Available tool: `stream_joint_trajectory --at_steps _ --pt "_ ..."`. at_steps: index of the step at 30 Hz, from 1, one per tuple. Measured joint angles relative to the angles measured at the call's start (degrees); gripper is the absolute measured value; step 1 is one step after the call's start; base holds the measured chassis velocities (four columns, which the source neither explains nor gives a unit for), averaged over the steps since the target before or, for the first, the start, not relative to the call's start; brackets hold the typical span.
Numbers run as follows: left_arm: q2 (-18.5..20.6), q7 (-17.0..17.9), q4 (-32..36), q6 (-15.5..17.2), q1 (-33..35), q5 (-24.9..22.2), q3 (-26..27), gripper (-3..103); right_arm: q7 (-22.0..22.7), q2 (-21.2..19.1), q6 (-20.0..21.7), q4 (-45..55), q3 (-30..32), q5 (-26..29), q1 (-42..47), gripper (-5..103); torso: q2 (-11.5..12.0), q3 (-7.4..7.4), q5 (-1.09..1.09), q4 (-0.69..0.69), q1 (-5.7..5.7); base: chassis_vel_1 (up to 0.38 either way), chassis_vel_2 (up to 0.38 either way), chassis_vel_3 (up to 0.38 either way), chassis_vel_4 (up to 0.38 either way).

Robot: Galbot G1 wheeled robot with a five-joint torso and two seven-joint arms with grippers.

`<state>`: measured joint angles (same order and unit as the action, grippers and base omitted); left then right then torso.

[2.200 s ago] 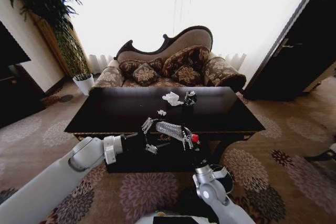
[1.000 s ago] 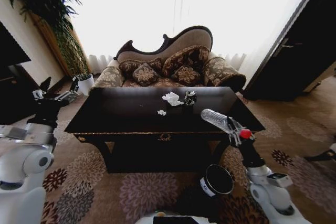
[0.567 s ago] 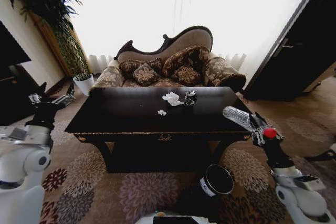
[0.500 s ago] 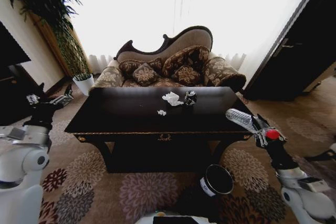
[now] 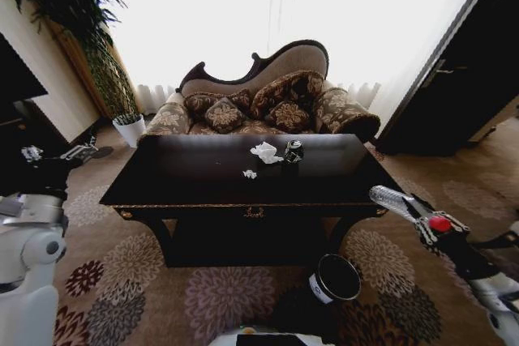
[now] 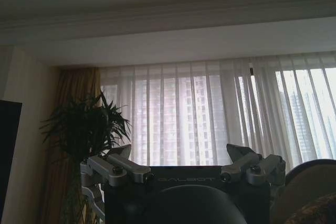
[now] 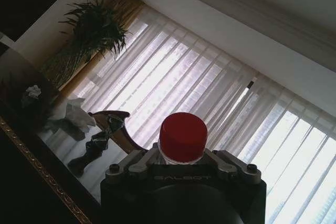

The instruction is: Move to the front of the table and place the trash on the table into the trash bin.

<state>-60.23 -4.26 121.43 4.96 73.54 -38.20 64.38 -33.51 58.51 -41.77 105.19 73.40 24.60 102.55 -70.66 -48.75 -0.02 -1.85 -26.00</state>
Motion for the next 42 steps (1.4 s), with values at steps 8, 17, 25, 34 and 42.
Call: stream_joint_trajectory --at_steps 8,17,25,34,42 --pt "0.16 0.04 0.38 -0.16 0.50 -0.60 1.38 100 -4.39 1.83 -3.01 -8.63 -1.23 -9.48 -2.10 18 0.00 0.00 0.02 -0.01 0.00 0.000 0.000 0.000 0.000" --pt "0.59 0.22 0.21 -0.16 0.69 -0.93 2.21 100 -4.04 2.79 -4.01 -22.10 -11.23 -18.02 -8.50 18 0.00 0.00 0.01 -0.01 -0.01 0.000 0.000 0.000 0.000" --pt "1.54 0.99 1.40 0.69 1.02 -3.29 5.19 100 1.59 3.81 -3.43 -33.84 -23.18 -23.06 -16.81 18 0.00 -0.01 0.00 0.01 -0.01 0.000 0.000 0.000 0.000" --pt "2.69 1.25 3.95 1.89 2.98 -5.55 8.93 100 12.98 4.61 -2.92 -48.85 -34.09 -31.05 -25.51 18 0.00 0.00 0.00 -0.01 0.00 0.000 0.000 0.000 0.000" --pt "2.73 1.27 5.35 2.11 5.78 -5.72 10.96 100 19.31 5.26 -2.18 -55.38 -38.38 -37.49 -32.28 18 0.00 -0.01 -0.01 -0.01 0.00 0.000 0.000 0.000 0.000"
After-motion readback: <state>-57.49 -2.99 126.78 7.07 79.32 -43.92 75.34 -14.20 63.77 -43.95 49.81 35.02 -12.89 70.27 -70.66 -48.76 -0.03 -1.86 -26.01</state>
